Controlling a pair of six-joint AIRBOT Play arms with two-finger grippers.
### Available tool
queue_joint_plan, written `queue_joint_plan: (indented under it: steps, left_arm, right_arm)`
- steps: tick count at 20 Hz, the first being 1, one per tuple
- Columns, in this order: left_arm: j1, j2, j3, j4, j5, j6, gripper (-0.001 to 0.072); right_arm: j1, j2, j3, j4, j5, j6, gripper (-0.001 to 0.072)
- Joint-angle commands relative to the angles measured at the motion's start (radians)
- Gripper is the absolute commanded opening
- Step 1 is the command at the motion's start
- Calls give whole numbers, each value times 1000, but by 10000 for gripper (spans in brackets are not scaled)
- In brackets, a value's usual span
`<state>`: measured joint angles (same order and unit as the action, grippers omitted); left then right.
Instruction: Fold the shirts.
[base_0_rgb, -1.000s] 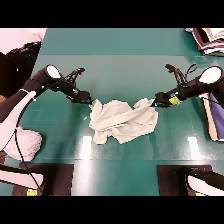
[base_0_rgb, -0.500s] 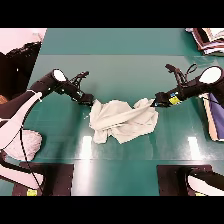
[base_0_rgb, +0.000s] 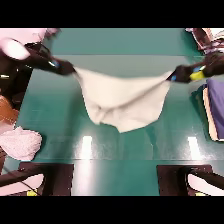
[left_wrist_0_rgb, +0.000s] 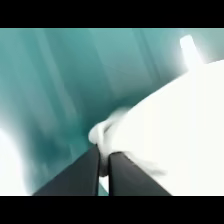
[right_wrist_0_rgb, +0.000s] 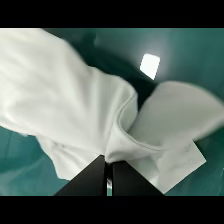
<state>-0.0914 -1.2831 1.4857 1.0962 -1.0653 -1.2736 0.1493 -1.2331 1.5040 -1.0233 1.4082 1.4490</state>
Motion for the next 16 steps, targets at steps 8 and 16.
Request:
queue_joint_plan:
  steps: [8, 16]
  left_arm:
    - [78, 452, 347, 32, 8, -9, 29]
    - [78, 467, 584, 31, -43, -21, 28]
  right_arm:
    - [-72, 54, 612, -7, 89, 0, 22]
    - [-72, 285, 525, -206, -33, 2, 21]
